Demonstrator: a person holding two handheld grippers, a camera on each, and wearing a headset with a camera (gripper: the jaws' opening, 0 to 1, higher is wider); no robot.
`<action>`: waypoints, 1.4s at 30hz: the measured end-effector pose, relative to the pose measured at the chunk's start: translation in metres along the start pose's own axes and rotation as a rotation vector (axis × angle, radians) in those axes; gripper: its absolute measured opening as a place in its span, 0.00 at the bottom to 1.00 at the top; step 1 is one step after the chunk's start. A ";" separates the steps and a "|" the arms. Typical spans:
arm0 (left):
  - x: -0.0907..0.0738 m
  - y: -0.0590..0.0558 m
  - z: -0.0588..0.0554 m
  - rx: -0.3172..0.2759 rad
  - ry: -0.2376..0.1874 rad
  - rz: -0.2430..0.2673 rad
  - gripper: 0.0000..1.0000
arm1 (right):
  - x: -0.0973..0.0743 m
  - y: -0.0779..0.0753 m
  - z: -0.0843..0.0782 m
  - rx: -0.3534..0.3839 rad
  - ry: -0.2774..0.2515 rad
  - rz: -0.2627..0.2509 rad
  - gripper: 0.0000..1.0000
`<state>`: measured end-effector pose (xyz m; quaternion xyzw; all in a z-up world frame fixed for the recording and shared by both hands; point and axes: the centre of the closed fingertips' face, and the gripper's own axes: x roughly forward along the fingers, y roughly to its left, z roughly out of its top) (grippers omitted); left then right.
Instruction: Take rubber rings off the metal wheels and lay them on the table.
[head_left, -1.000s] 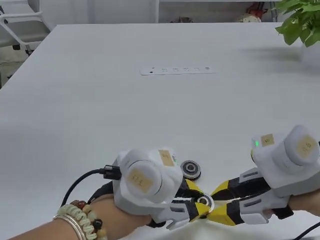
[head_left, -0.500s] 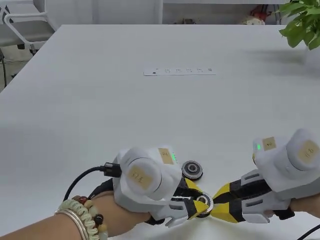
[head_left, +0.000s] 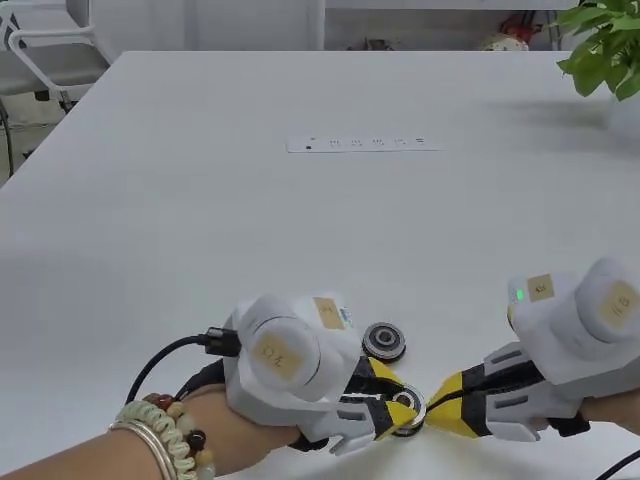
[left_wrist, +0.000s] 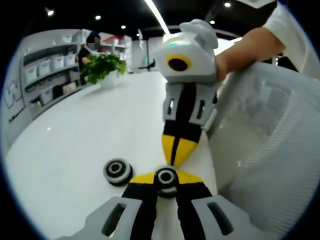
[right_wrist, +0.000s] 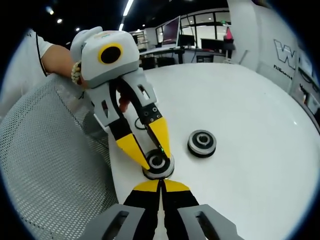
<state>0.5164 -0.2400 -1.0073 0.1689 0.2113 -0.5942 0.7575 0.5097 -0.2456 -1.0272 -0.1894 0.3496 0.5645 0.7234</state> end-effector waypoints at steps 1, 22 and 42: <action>0.000 0.000 0.000 0.000 0.000 0.000 0.14 | -0.001 0.000 0.001 0.024 -0.001 0.002 0.00; 0.000 0.000 0.000 -0.004 -0.005 -0.001 0.14 | 0.008 0.004 0.008 -0.022 -0.059 -0.006 0.23; -0.001 0.001 0.000 -0.022 -0.013 0.004 0.14 | 0.002 0.000 0.001 -0.010 -0.026 -0.003 0.03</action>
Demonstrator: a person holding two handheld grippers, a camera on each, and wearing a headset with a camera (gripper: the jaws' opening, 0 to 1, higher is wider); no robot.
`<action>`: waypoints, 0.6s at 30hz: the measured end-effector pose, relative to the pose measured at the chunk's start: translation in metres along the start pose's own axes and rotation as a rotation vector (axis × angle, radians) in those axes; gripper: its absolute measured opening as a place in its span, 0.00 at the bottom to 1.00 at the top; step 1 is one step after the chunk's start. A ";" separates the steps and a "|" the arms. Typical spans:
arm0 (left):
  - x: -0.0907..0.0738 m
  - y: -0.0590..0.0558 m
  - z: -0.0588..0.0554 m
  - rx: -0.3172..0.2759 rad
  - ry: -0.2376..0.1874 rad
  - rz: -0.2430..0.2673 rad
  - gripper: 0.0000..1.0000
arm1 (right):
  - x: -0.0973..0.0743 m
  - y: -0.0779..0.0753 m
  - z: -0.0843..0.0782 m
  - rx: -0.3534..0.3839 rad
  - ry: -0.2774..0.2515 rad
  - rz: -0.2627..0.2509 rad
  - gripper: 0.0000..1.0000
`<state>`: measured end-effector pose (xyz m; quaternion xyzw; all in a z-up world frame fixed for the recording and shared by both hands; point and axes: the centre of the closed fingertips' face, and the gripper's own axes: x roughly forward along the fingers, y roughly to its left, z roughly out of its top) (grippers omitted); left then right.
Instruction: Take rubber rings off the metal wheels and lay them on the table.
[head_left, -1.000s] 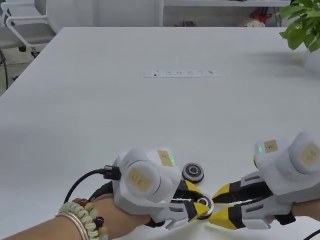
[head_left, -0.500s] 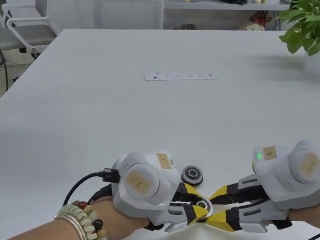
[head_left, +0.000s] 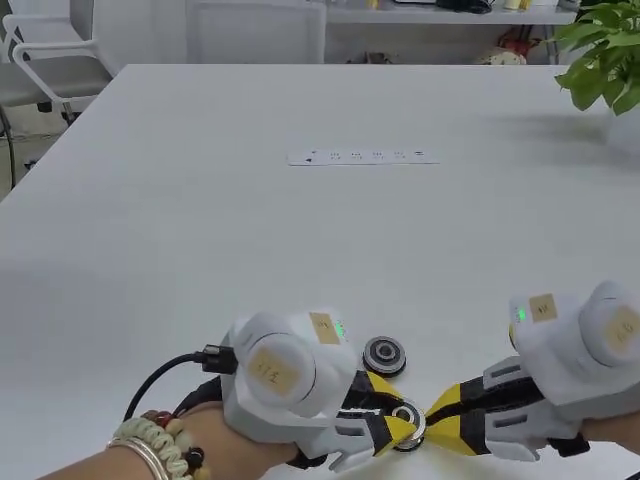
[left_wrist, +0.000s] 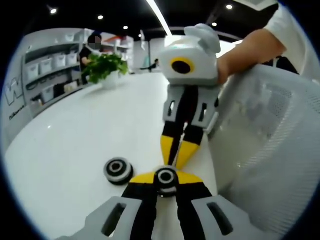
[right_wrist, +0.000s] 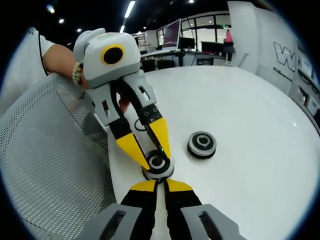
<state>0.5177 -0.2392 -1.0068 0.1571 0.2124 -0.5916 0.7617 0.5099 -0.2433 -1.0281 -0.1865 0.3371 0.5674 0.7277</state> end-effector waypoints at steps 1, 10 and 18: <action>0.000 0.000 0.000 0.001 0.001 0.001 0.14 | 0.000 0.001 0.000 -0.008 0.002 -0.002 0.03; 0.000 0.000 0.000 -0.002 0.000 0.005 0.14 | 0.001 -0.003 0.000 0.015 0.034 -0.031 0.00; 0.000 0.002 0.000 0.002 0.002 0.011 0.14 | -0.003 -0.010 0.000 0.218 0.028 -0.045 0.00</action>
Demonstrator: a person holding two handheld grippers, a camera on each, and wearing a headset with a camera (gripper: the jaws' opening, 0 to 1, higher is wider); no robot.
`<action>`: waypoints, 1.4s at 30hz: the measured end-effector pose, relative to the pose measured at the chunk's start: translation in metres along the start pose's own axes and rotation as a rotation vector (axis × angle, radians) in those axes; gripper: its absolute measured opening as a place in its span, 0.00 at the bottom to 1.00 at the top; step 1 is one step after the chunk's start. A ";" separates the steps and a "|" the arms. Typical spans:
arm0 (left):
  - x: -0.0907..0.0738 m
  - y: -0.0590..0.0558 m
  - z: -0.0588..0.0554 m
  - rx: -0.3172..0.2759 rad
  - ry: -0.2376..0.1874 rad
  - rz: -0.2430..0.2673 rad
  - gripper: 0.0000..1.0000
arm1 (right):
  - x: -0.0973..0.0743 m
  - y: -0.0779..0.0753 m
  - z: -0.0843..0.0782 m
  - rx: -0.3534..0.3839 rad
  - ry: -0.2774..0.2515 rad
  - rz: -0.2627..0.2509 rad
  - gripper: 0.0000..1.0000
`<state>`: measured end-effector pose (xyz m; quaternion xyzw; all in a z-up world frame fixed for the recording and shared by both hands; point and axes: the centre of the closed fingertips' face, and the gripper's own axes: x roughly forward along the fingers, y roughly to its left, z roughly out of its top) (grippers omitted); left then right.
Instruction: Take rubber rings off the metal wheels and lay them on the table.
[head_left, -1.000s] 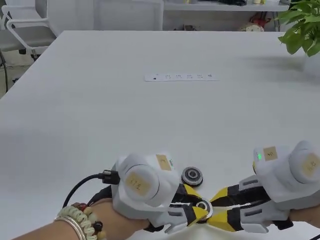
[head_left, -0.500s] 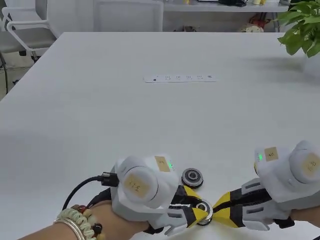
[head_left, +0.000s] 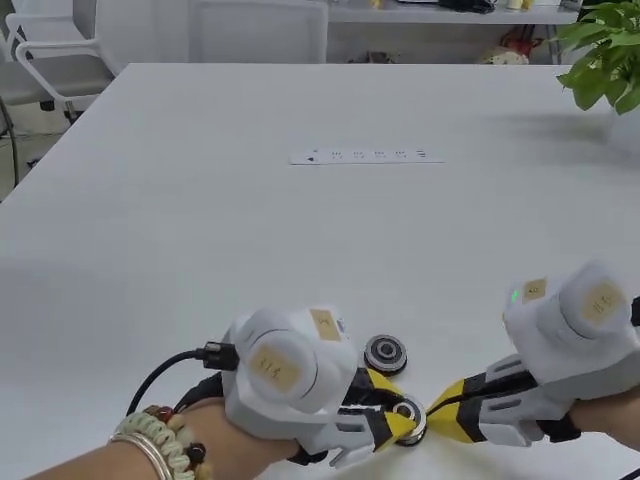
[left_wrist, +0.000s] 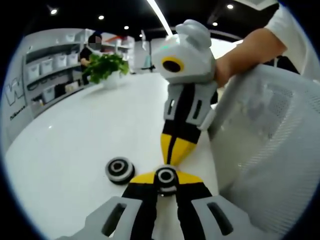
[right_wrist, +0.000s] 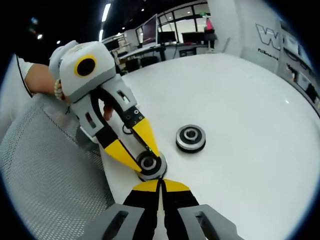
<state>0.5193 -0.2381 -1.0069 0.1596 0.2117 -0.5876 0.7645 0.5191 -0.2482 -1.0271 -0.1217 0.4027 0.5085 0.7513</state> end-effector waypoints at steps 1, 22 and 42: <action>0.000 0.000 0.000 0.001 0.001 0.000 0.14 | 0.000 0.000 0.000 0.027 -0.003 0.004 0.00; -0.001 0.000 -0.001 0.000 0.000 -0.007 0.14 | -0.008 0.005 0.010 0.299 -0.066 0.077 0.00; -0.001 -0.001 -0.001 0.036 0.003 -0.008 0.14 | -0.008 0.013 0.016 0.371 -0.076 0.092 0.00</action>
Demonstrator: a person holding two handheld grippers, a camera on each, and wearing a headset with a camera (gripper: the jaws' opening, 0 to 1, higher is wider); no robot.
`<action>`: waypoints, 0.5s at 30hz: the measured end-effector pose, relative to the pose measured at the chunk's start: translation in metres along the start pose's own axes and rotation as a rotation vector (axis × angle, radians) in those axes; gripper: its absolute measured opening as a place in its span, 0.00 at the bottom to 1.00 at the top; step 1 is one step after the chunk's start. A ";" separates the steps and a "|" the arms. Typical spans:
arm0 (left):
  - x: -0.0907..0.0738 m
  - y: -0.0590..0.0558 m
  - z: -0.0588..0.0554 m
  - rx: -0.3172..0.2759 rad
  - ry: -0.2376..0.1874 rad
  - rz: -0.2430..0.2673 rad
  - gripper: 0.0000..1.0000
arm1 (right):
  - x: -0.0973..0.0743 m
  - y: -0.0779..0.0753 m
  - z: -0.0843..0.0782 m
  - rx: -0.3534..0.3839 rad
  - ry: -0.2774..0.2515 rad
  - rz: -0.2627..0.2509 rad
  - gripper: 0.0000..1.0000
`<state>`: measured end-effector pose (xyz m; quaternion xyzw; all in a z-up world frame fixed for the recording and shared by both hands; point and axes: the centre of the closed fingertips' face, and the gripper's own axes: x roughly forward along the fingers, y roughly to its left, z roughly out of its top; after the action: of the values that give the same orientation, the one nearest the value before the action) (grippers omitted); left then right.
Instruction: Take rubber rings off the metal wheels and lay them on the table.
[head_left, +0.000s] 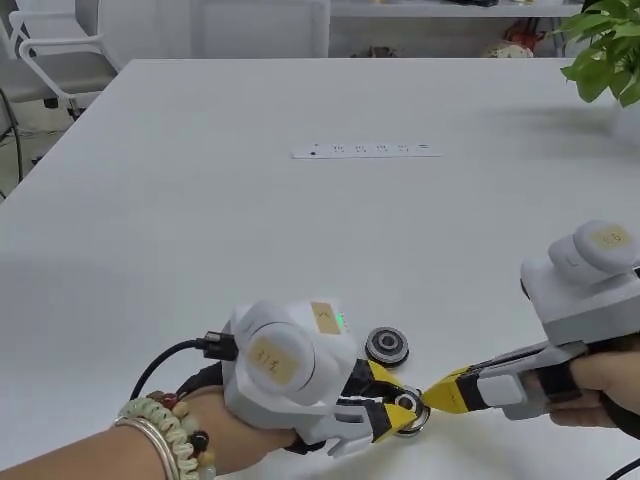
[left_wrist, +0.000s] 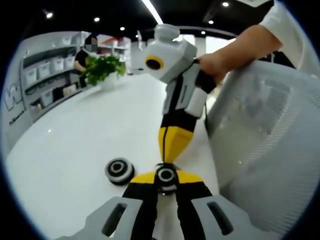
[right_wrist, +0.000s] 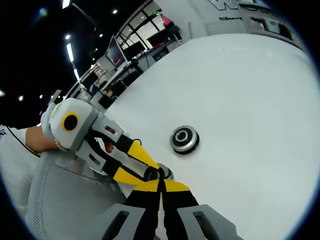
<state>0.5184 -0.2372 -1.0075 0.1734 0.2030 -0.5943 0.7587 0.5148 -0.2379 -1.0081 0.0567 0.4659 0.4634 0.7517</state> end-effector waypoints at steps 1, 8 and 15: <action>0.000 0.000 0.000 0.000 0.000 0.000 0.14 | 0.000 0.000 0.000 0.001 -0.001 0.002 0.00; 0.000 0.000 0.000 0.000 -0.001 0.000 0.14 | 0.000 0.001 0.002 -0.004 -0.006 0.014 0.00; 0.000 0.000 0.000 -0.001 -0.003 0.000 0.14 | 0.000 0.005 0.003 -0.019 -0.009 0.026 0.00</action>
<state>0.5186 -0.2373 -1.0078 0.1721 0.2025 -0.5943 0.7590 0.5138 -0.2338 -1.0043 0.0575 0.4572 0.4773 0.7483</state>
